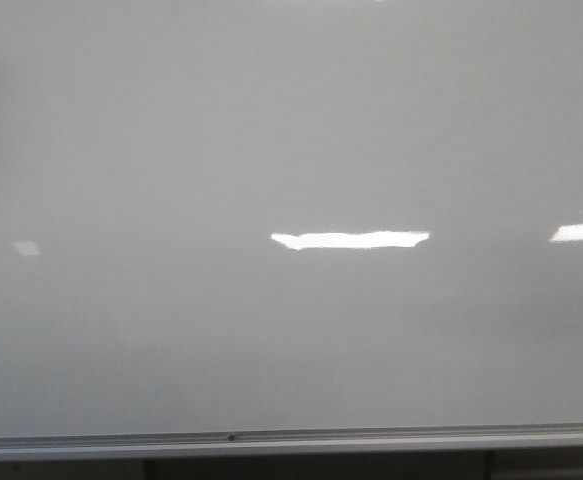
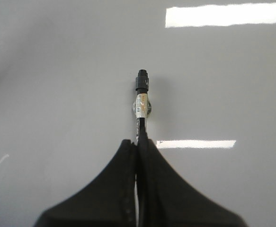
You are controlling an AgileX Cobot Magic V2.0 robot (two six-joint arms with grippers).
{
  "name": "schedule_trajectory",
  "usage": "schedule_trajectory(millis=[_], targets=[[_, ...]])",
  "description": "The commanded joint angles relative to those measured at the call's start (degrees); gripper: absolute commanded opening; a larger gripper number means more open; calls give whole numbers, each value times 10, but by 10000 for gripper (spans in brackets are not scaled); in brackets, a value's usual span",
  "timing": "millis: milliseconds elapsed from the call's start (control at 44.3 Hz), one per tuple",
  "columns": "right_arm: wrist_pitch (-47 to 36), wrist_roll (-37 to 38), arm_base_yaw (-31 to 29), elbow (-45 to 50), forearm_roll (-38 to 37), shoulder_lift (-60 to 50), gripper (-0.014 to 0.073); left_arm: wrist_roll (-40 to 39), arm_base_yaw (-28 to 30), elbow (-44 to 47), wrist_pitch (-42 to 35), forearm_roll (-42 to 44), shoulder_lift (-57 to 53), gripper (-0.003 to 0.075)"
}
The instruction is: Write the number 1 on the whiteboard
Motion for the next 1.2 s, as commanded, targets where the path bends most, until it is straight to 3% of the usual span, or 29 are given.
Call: schedule_trajectory(millis=[0,858,1016,1174], targets=[[-43,-5,1,0,0,-9,-69,-2,2,13,-48,-1,-12,-19],[-47,-4,1,-21,6,-9,-69,-2,2,12,-74,-1,-12,-19],[-2,-4,1,-86,9,-9,-69,-2,2,-39,-70,-1,-9,-19],[61,-4,1,-178,9,5,-69,-2,2,-145,-5,0,0,-19]])
